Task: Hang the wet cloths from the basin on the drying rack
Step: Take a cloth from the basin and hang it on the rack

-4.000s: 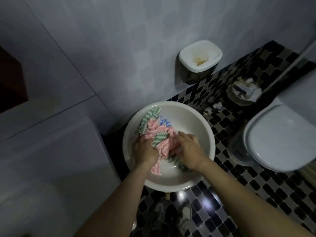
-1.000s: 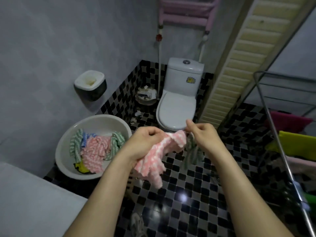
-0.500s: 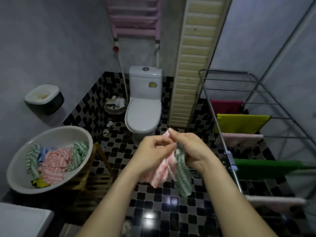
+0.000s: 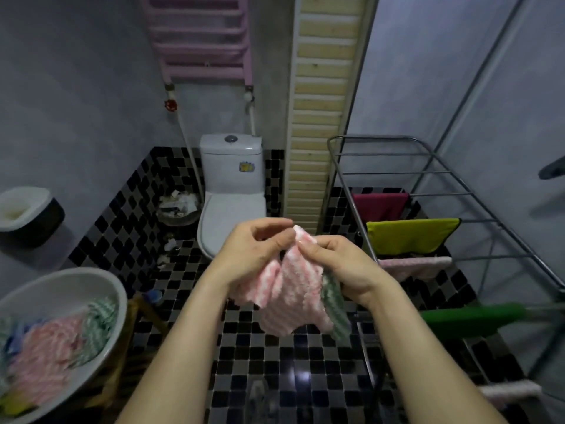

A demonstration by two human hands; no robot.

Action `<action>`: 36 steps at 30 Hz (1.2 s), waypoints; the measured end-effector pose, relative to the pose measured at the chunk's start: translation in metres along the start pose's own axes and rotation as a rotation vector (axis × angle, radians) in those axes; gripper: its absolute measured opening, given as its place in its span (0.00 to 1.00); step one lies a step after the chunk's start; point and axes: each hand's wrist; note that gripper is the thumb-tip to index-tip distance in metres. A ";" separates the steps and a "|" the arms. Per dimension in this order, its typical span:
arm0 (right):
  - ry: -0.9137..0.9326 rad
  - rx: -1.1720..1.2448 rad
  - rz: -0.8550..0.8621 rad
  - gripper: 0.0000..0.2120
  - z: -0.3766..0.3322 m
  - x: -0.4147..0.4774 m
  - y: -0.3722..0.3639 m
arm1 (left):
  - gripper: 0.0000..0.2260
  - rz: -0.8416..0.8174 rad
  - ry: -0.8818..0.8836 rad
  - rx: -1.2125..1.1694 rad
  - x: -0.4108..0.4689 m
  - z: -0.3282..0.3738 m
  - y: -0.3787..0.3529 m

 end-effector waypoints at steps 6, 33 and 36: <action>0.052 -0.429 0.111 0.07 -0.045 0.042 0.051 | 0.10 -0.141 0.056 -0.070 0.072 -0.003 0.032; 0.152 -0.791 0.951 0.07 -0.146 0.141 0.352 | 0.06 0.053 -0.182 0.329 0.409 0.026 0.064; 0.028 -0.807 0.986 0.10 -0.142 0.134 0.387 | 0.06 -0.042 -0.125 0.389 0.438 0.021 0.041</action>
Point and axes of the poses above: each hand's wrist, its own x-axis towards the middle knuckle, its own y-axis out of the back of the hand, z = x × y, and after that the axes turned 13 degrees about -z, right-handed
